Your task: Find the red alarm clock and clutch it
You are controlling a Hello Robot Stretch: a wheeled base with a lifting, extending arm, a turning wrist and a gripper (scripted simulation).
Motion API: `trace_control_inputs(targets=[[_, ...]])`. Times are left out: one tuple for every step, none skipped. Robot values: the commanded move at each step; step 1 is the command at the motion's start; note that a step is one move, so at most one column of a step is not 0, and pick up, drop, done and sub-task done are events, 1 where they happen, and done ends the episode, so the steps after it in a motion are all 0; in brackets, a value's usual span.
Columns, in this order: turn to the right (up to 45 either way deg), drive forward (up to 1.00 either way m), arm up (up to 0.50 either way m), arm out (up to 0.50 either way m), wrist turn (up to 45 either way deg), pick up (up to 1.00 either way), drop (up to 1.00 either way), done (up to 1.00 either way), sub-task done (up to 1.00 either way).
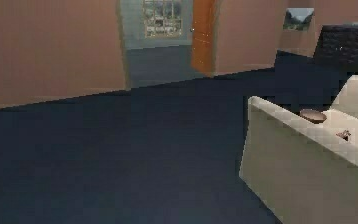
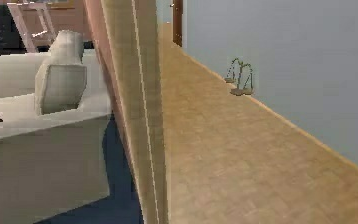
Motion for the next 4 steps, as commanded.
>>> trace_control_inputs(targets=[[0.0,1.00,0.00,0.00,0.0,0.00,0.00,0.00,0.00],[6.0,0.00,0.00,0.00,0.0,0.00,0.00,0.00,0.00],[0.0,0.35,0.00,0.00,0.0,0.00,0.00,0.00,0.00],[27.0,0.00,0.00,0.00,0.0,0.00,0.00,0.00,0.00]])
